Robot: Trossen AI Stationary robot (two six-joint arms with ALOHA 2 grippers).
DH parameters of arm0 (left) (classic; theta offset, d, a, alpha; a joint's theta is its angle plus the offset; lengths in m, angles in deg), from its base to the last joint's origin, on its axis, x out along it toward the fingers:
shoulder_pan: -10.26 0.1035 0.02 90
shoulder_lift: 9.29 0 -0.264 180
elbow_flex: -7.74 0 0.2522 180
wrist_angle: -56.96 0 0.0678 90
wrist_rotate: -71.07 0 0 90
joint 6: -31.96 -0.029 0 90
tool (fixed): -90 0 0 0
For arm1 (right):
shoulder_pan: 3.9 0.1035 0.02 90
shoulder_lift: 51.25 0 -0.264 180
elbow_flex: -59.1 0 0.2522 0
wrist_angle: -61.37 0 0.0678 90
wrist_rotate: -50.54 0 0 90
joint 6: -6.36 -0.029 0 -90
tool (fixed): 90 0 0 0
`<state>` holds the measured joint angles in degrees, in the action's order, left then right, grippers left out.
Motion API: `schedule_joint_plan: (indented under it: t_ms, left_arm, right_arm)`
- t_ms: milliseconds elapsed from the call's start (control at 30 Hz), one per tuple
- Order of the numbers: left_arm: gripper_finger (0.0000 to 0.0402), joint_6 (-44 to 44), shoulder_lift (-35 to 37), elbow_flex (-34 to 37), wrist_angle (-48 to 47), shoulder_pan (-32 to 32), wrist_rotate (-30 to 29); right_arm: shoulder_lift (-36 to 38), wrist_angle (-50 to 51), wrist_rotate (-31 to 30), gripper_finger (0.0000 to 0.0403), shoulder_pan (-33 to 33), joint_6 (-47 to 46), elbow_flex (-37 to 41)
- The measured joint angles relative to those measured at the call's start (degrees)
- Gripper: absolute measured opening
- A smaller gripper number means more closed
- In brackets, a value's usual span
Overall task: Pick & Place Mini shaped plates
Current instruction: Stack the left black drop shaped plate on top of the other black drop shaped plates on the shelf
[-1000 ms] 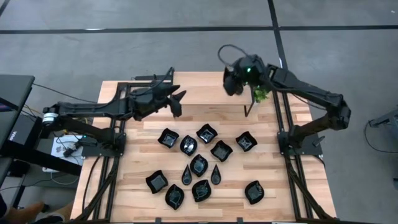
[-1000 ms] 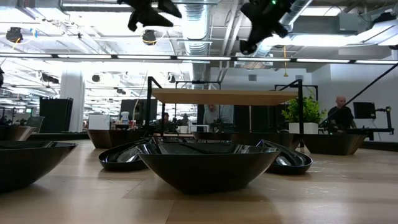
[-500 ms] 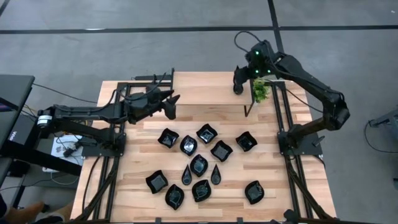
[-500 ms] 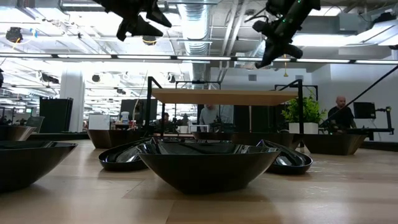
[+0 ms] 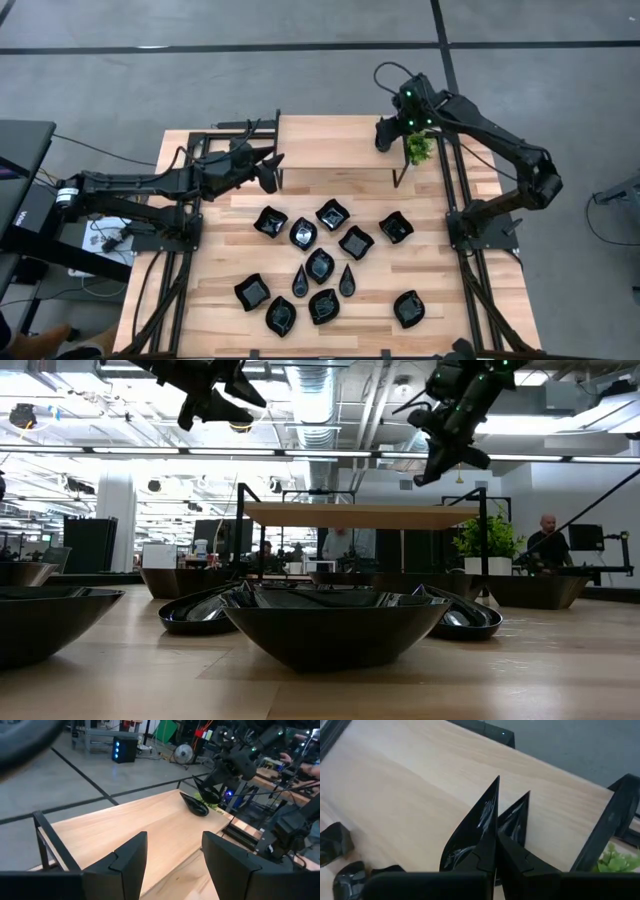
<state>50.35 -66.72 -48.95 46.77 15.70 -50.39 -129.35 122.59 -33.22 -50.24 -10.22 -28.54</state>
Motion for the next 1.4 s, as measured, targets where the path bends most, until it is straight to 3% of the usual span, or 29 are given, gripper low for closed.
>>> schedule_joint_plan:
  t_ms: [300, 633, 1400]
  left_arm:
    - [0.0191, -4.9, 0.0, 0.0, 0.2, 0.0, 0.2]
    - [0.0191, -4.9, 0.0, 0.0, 0.2, 0.0, 0.2]
    - [0.0191, -6.1, 0.0, 0.0, 0.3, 0.0, 0.2]
  right_arm:
    - [0.0, -1.0, 0.0, 0.0006, -1.5, 1.5, 1.1]
    - [-4.8, -2.7, 1.4, 0.0006, -2.1, 3.0, 1.2]
    - [-6.0, -1.6, 2.2, 0.0006, -3.7, 1.7, 1.1]
